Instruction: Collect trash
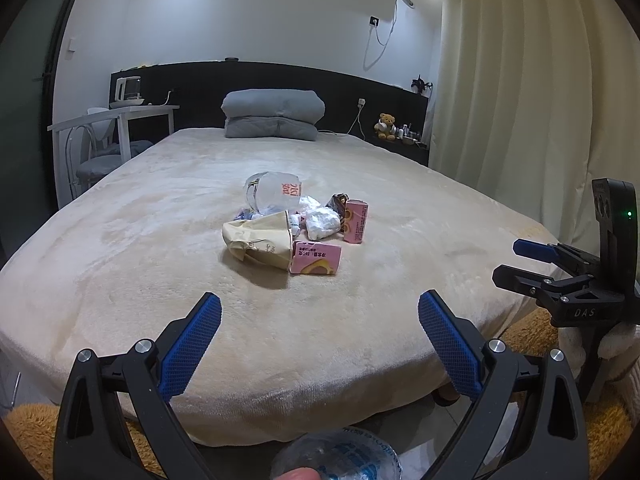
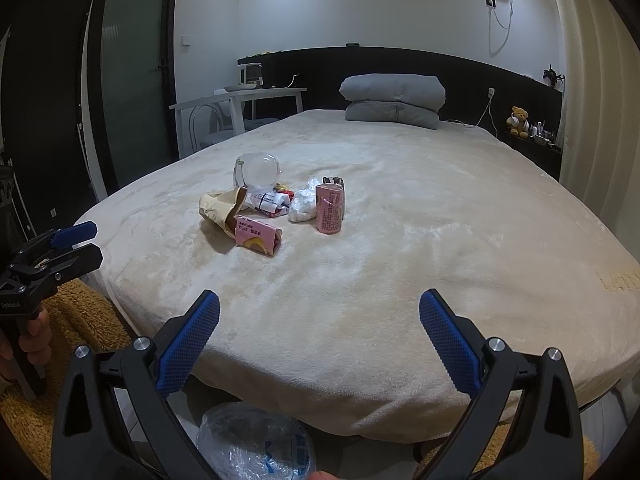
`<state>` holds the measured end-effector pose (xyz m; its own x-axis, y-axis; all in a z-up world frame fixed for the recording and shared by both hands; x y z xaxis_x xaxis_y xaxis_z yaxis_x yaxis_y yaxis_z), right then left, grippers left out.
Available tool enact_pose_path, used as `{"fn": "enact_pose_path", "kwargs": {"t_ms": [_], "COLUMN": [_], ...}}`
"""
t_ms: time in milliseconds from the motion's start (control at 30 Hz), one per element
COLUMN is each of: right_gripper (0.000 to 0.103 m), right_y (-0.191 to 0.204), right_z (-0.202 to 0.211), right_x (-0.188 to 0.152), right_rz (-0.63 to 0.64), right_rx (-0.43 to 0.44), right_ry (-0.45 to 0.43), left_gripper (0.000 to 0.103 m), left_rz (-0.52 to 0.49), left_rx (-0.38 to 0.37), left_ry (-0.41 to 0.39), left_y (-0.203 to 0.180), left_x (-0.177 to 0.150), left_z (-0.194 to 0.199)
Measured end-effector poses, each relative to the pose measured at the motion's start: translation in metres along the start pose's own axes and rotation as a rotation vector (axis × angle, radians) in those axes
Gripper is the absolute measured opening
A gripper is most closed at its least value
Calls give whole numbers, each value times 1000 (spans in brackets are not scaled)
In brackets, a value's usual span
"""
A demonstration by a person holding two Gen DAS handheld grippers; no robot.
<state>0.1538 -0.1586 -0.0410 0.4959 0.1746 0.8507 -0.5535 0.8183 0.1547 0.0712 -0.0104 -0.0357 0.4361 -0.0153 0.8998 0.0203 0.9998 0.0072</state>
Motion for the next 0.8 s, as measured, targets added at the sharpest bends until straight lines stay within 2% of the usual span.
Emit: {"fn": "enact_pose_path", "kwargs": {"t_ms": [800], "right_gripper": [99], "right_y": [1], "right_z": [-3], "right_x": [-2], "right_rz": [4], "right_rx": [-1], "right_ry": [7], "left_gripper": [97], "left_rz": [-3], "left_rx": [1], "left_ry": [1], "left_y": [-1], "left_x": [-1], "left_z": [1]}}
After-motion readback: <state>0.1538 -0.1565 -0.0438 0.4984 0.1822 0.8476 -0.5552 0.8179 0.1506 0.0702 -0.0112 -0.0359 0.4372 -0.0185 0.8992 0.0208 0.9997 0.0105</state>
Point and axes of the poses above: each gripper's, at about its wrist camera, not at the fingertips, and z roughly against the way its jaws point, y to its left, x to its top, the point moved 8 cm from there along -z, roughly the way its jaws point, and after that the axes turned 8 degrees about -z, right-handed, at the moved point
